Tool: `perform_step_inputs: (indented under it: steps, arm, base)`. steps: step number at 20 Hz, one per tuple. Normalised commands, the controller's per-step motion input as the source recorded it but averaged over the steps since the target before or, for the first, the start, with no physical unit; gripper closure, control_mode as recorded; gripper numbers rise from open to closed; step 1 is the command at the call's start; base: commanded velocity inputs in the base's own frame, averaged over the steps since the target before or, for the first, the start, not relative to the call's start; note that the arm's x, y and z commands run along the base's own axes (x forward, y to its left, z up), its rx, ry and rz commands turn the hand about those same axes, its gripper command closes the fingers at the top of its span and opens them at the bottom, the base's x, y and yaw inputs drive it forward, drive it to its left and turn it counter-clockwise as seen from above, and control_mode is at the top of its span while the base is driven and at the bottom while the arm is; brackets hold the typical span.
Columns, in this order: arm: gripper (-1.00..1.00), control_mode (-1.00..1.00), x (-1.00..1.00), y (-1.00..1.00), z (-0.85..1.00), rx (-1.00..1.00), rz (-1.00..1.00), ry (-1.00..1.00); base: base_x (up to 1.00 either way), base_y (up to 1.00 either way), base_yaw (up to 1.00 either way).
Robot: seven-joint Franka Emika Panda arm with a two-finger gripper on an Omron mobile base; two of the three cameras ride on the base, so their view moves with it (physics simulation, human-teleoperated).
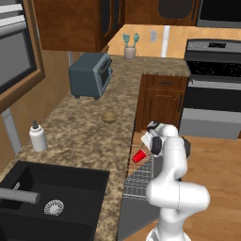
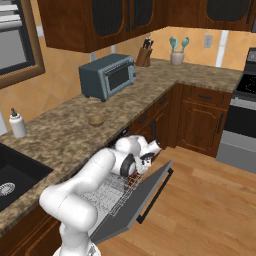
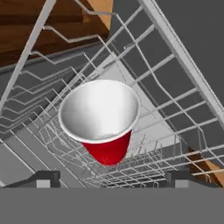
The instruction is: Pick up the cup and bowl from the counter, place them in the dishwasher, and close the dishwasher door.
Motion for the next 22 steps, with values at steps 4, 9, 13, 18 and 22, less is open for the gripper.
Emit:
perform_step_inputs:
  steps: [4,9,13,18,22]
  arm:
    - [-1.0,-1.0,-0.62,-0.46,0.99,-0.09,-0.11,-0.23]
    - [-1.0,-1.0,-0.74,-0.34,1.0,-0.18,-0.07,-0.4]
    - [-1.0,-1.0,-0.9,-0.05,1.0,-0.28,-0.02,-0.62]
    - [-1.0,-1.0,-0.64,0.03,1.0,-0.3,0.0,-0.6]
    - [-1.0,-1.0,-0.44,0.22,1.0,-0.36,0.0,-0.49]
  base:
    - [0.0,0.0,0.0]
    - [0.0,0.0,0.0]
    - [0.0,0.0,0.0]
    - [0.0,0.0,0.0]
    - [0.0,0.0,0.0]
